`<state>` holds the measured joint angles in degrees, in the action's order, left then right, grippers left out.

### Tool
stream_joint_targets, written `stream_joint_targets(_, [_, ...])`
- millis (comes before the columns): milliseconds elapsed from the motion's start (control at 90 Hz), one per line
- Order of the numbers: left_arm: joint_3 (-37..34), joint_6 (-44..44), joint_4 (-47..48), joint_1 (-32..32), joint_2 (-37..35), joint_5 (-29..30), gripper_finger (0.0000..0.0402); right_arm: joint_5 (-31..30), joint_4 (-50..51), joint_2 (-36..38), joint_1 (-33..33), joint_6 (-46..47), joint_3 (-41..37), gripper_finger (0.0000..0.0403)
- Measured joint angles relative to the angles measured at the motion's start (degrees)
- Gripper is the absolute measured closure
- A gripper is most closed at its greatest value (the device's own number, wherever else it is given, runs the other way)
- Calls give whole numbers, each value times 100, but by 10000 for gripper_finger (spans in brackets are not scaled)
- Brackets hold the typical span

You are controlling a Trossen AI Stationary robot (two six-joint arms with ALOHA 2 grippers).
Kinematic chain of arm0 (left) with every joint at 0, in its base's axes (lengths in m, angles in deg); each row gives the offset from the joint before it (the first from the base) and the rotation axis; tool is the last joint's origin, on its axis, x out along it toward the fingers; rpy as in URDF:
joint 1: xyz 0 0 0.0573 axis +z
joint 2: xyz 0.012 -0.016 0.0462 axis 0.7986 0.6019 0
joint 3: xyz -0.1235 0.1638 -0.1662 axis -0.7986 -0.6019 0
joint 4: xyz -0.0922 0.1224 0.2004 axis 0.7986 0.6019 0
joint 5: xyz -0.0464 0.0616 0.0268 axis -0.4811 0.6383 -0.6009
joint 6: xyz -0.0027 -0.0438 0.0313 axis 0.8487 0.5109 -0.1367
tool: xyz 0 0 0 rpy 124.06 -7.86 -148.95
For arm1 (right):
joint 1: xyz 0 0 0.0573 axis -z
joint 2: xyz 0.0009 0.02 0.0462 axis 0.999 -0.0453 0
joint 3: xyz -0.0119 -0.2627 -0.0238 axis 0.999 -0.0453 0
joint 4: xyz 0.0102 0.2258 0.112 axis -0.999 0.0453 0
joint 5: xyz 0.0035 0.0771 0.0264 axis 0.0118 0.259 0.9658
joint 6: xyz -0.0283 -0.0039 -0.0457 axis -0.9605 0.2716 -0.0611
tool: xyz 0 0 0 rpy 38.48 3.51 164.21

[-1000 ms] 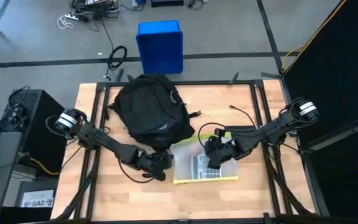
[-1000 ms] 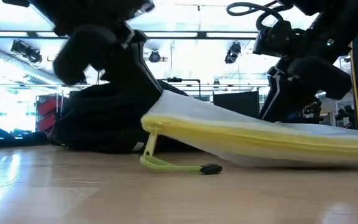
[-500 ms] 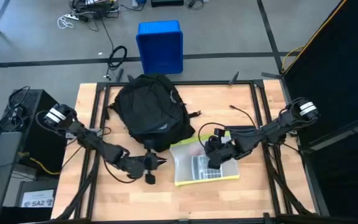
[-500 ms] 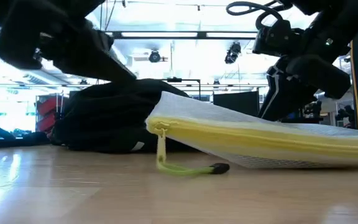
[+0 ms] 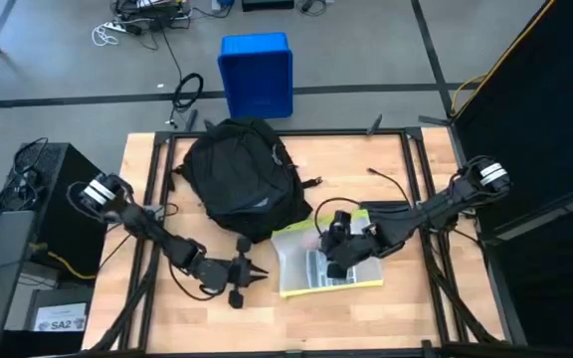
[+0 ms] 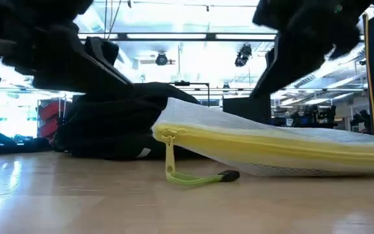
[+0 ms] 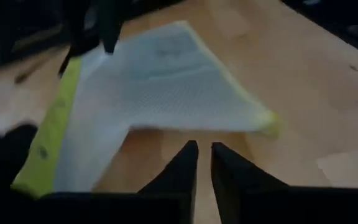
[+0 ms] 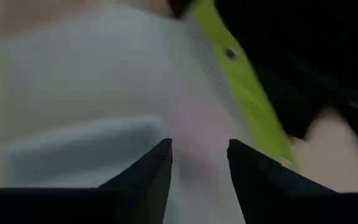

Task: Unpack backpack
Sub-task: Open the zip lock bag

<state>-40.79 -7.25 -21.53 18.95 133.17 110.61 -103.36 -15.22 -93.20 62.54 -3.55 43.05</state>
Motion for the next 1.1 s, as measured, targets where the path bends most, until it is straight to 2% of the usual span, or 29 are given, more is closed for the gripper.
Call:
stream_joint_targets(211, [525, -1104, -82, -151, 618, 510, 379, 223, -777, 0, -411, -282, 2, 270])
stream_joint_targets(367, [844, -1385, 320, -251, 901, 1097, 384, 134, -1006, 0, -650, -303, 2, 268])
stream_joint_targets(600, [895, -1520, 493, -389, 949, 1123, 376, 85, -1314, 0, -907, -196, 2, 271])
stream_joint_targets(844, [895, -2122, 465, -547, 949, 1268, 313, -31, -1499, -112, -1135, 3, 7, 259])
stream_joint_targets(989, [999, -2304, 484, -544, 977, 1381, 262, 25, -1877, -548, -1169, -29, 4, 245])
stream_joint_targets(1100, [1171, -2757, 461, -546, 1147, 1524, 226, 78, -2069, -780, -1169, -130, 4, 237])
